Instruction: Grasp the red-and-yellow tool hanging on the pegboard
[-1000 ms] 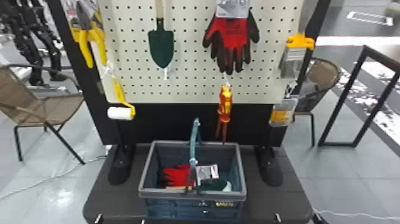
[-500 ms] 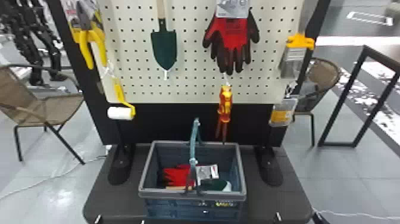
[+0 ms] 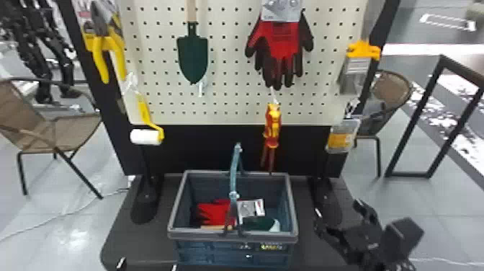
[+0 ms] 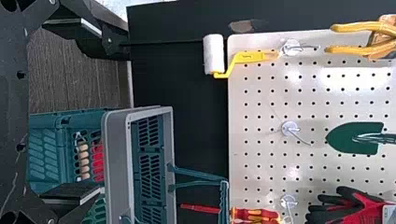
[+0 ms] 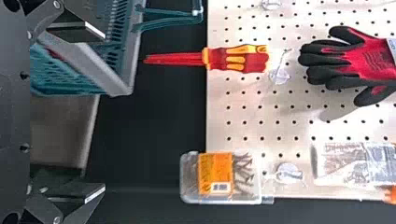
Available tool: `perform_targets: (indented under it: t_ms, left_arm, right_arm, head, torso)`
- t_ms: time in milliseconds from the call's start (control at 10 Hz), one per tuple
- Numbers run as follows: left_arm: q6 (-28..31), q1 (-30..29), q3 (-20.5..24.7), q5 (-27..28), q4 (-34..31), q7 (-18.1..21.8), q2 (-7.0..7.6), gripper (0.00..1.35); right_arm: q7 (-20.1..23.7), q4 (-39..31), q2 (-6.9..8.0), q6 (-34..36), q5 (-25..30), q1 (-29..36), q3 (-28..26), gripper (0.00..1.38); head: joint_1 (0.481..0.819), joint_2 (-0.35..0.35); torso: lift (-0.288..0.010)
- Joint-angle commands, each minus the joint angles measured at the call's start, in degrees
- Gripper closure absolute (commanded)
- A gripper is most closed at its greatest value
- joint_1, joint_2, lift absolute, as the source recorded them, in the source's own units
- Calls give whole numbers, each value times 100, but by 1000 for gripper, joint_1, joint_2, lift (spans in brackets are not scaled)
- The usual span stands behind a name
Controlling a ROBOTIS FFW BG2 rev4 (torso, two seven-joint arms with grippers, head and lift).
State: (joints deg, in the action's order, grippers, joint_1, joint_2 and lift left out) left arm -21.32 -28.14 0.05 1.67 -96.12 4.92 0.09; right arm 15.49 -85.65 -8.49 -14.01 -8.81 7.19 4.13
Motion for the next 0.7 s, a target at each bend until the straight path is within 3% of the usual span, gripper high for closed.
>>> perform_targets:
  t_ms: [0,400,600]
  left_arm:
    - [31,46,-40,9,23,0,-24,140]
    - [67,133,-84,9,50,0,-9,140]
    - [67,186,-119,0,76,0,27,140]
  right_arm:
    - [156,119,93,285,-7,-394,0,159]
    - [885,303,427,1006,301,-1352,97,157]
    - [1026,594,488,1085,204,-1756,334,156]
  head:
    - [549,0]
    - [549,0]
    - [549,0]
  torso:
    - [-100]
    - [-100]
    - [-100]
